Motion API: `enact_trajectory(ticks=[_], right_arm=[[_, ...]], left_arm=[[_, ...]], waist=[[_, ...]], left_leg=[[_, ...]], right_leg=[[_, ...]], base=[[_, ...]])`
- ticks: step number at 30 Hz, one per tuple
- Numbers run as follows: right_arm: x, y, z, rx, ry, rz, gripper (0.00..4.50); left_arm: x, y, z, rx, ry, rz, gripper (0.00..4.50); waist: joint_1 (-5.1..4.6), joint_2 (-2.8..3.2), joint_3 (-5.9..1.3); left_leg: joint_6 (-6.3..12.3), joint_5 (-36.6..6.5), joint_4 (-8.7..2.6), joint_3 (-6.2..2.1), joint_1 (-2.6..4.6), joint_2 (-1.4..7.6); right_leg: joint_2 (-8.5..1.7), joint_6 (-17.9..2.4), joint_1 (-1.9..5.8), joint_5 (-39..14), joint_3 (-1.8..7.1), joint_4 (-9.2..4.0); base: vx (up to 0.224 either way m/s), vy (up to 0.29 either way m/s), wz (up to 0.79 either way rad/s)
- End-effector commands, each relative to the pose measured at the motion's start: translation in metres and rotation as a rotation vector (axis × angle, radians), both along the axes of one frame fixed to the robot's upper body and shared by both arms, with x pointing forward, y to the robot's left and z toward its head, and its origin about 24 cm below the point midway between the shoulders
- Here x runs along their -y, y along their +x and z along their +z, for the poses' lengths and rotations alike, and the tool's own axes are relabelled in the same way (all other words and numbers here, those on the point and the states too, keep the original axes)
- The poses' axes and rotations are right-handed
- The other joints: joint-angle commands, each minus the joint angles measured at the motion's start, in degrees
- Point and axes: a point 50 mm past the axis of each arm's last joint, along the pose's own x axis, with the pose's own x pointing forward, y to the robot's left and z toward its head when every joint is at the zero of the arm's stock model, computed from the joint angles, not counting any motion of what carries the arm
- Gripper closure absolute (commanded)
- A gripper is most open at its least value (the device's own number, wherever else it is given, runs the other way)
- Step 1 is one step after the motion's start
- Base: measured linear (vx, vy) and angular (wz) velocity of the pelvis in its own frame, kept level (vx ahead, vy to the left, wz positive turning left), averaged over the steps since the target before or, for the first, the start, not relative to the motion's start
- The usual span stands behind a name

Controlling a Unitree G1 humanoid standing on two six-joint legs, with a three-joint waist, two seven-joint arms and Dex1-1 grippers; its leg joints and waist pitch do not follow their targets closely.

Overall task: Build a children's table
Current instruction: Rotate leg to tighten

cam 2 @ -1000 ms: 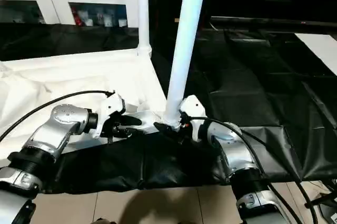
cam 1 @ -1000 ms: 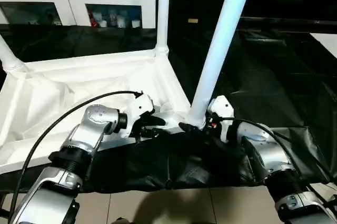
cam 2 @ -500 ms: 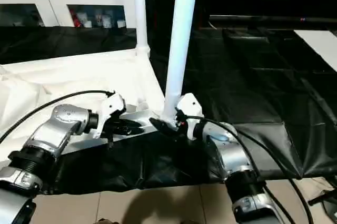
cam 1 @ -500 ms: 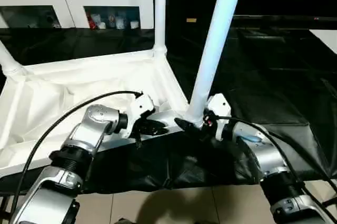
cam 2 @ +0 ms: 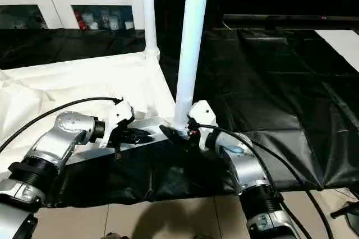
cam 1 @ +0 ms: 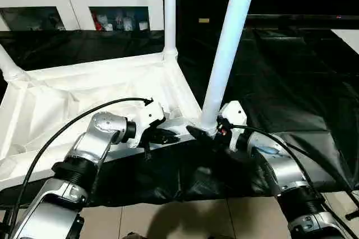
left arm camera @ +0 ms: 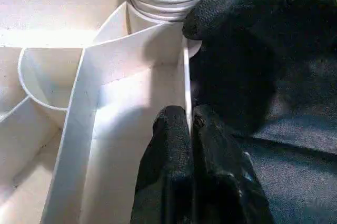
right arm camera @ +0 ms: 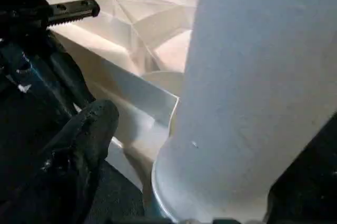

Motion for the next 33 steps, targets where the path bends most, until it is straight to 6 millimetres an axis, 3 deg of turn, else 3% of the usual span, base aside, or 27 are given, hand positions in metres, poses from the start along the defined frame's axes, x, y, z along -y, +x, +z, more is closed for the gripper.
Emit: enact_trajectory(ticks=[1, 5, 13, 14, 16, 17, 22, 31, 33], right_arm=[[0.000, 0.002, 0.003, 0.005, -0.011, 0.022, 0.16], [0.000, 0.005, 0.006, 0.022, -0.058, 0.086, 0.16], [0.012, 0.005, 0.007, -0.028, -0.133, 0.239, 0.16], [0.013, 0.005, 0.008, -0.027, -0.138, 0.248, 0.16], [0.015, 0.007, 0.009, -0.039, -0.134, 0.256, 0.31], [0.017, 0.008, 0.010, -0.043, -0.135, 0.258, 0.40], [0.021, 0.009, 0.011, -0.065, -0.141, 0.290, 0.86], [0.017, 0.005, 0.007, -0.104, -0.131, 0.348, 1.62], [0.017, 0.004, 0.005, -0.108, -0.131, 0.347, 1.71]], left_arm=[[0.003, -0.005, -0.002, -0.016, -0.021, -0.051, 4.49], [0.000, -0.010, -0.001, -0.024, -0.028, -0.129, 4.49], [-0.004, -0.011, 0.003, -0.054, -0.056, -0.188, 4.49], [-0.004, -0.011, 0.003, -0.058, -0.055, -0.193, 4.49], [-0.005, -0.011, 0.003, -0.060, -0.050, -0.207, 4.50], [-0.005, -0.011, 0.003, -0.061, -0.049, -0.211, 4.50], [-0.007, -0.011, 0.004, -0.066, -0.040, -0.227, 4.50], [-0.007, -0.009, 0.003, -0.071, -0.017, -0.234, 4.50], [-0.007, -0.008, 0.003, -0.069, -0.011, -0.228, 4.50]], waist=[[0.05, -0.14, -3.56], [0.05, -0.11, -3.59], [0.95, 0.01, -3.59], [1.10, -0.23, -3.64], [1.27, -0.94, -3.68], [1.47, -0.61, -3.67], [1.56, -1.07, -3.60], [1.76, -1.13, -3.60], [1.78, -0.86, -3.53]], left_leg=[[1.07, -17.24, -4.25, -0.43, 1.02, 0.77], [1.23, -16.39, -4.17, -0.35, 0.99, 0.73], [1.80, -15.66, -4.01, -0.15, 1.13, 0.89], [2.02, -15.14, -3.93, -0.10, 1.10, 0.93], [2.44, -14.38, -3.81, 0.00, 1.03, 0.92], [2.55, -13.87, -3.85, -0.07, 1.04, 0.98], [2.62, -13.91, -3.79, -0.03, 1.03, 1.02], [2.84, -13.12, -3.71, 0.02, 1.00, 1.00], [2.54, -13.94, -3.78, 0.00, 1.14, 1.02]], right_leg=[[-1.56, -12.37, 2.41, -14.48, 0.92, -4.06], [-1.54, -12.67, 2.40, -13.63, 0.91, -3.98], [-1.51, -13.57, 2.50, -11.85, 0.86, -3.62], [-1.59, -13.77, 2.55, -11.36, 0.86, -3.51], [-1.64, -13.88, 2.60, -11.27, 0.84, -3.47], [-1.70, -13.89, 2.60, -11.45, 0.84, -3.38], [-1.77, -13.64, 2.50, -12.89, 0.84, -3.43], [-1.75, -13.84, 2.54, -12.40, 0.81, -3.32], [-1.74, -13.65, 2.37, -13.59, 0.81, -3.49]], base=[[0.000, 0.000, 0.00], [0.000, 0.000, 0.00], [0.000, 0.000, 0.00], [0.000, 0.000, 0.00], [0.000, 0.000, 0.00], [0.000, 0.000, 0.00], [0.000, 0.000, 0.00], [0.000, 0.000, 0.00], [0.000, 0.000, 0.00]])
